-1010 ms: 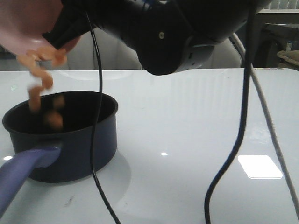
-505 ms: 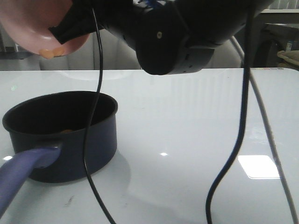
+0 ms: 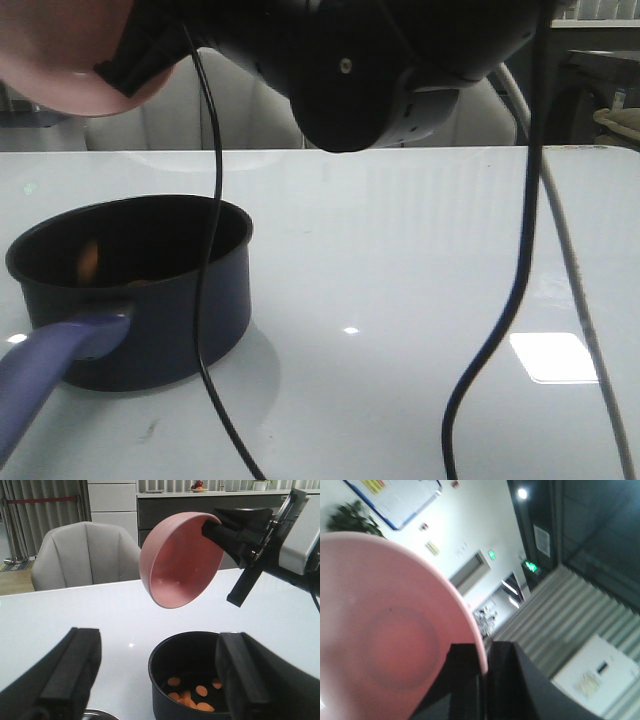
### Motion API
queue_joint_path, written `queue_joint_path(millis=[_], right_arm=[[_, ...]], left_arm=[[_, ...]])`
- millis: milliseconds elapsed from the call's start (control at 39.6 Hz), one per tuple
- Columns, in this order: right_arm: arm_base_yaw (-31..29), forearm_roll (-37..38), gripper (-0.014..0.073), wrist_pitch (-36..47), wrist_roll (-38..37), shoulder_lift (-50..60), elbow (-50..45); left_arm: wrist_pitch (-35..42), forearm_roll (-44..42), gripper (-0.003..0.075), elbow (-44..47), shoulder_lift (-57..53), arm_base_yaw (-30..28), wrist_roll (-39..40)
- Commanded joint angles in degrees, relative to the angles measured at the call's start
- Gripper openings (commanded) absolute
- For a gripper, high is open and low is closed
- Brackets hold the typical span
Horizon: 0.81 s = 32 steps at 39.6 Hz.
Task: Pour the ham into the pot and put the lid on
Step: 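Lift the pink bowl over the saucepan and tip it to pour, then carry the empty pink bowl back and lower it onto the table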
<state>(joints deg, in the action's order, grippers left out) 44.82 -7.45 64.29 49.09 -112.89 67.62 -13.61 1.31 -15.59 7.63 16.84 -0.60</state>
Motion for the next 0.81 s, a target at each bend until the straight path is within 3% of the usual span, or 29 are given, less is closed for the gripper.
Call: queue_joint_path(millis=[0, 152, 227, 429, 556, 783], right_arm=[[-0.25, -6.72, 0.0136, 5.17, -1.34, 3.77, 1.66], [-0.25, -20.47, 0.0136, -4.88, -19.77, 4.55, 1.66], [-0.35, -23.38, 0.0136, -19.66, -24.49, 7.29, 1.71], [-3.42, -24.84, 0.0136, -50.54, -24.22, 16.18, 1.71], [-8.66, -24.71, 0.0136, -68.35, -18.8, 20.8, 1.71], [-19.98, -22.95, 0.0136, -86.22, -18.56, 26.36, 1.71]], left_arm=[[4.78, 0.46, 0.0522, -1.55, 0.71, 0.49, 0.6], [4.78, 0.46, 0.0522, -1.55, 0.71, 0.49, 0.6], [4.78, 0.46, 0.0522, -1.55, 0.71, 0.49, 0.6], [4.78, 0.46, 0.0522, -1.55, 0.71, 0.49, 0.6], [4.78, 0.46, 0.0522, -1.55, 0.71, 0.49, 0.6], [4.78, 0.46, 0.0522, -1.55, 0.71, 0.49, 0.6]])
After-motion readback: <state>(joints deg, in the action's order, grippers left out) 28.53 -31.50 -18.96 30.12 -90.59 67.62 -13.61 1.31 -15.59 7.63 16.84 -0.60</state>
